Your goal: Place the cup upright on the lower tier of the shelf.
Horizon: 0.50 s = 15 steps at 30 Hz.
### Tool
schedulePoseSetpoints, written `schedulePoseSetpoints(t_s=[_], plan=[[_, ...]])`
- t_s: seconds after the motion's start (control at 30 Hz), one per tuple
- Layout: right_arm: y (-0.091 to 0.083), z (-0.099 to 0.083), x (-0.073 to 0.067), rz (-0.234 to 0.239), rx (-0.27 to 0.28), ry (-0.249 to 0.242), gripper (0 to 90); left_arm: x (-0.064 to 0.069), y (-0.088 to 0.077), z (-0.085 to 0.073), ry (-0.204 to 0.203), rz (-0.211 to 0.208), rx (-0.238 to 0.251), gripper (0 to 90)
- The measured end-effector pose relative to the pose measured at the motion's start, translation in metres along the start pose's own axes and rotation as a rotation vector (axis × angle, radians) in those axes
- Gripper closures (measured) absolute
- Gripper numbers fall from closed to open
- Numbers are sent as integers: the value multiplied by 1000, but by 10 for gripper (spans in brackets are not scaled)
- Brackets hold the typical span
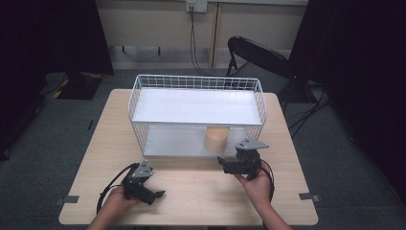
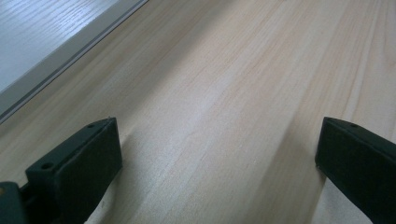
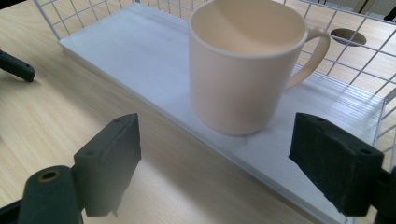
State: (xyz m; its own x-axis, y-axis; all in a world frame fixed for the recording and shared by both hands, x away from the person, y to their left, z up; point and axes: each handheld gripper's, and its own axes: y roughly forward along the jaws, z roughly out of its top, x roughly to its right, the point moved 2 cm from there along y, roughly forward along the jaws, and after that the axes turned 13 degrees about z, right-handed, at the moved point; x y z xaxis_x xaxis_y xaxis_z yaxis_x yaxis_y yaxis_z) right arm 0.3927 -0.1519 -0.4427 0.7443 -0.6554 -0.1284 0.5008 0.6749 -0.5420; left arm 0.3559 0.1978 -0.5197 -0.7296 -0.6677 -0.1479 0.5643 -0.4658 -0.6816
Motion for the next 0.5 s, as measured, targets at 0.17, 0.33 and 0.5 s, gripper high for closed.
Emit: schedulePoseSetpoints(t_s=[0.17, 0.33, 0.5], plan=[[-5, -3, 0, 15, -3, -10, 157, 0, 0, 0, 0, 0, 0, 0], [-10, -7, 1, 30, -4, -9, 158, 0, 0, 0, 0, 0, 0, 0], [-16, -12, 4, 35, -4, -6, 158, 0, 0, 0, 0, 0, 0, 0]])
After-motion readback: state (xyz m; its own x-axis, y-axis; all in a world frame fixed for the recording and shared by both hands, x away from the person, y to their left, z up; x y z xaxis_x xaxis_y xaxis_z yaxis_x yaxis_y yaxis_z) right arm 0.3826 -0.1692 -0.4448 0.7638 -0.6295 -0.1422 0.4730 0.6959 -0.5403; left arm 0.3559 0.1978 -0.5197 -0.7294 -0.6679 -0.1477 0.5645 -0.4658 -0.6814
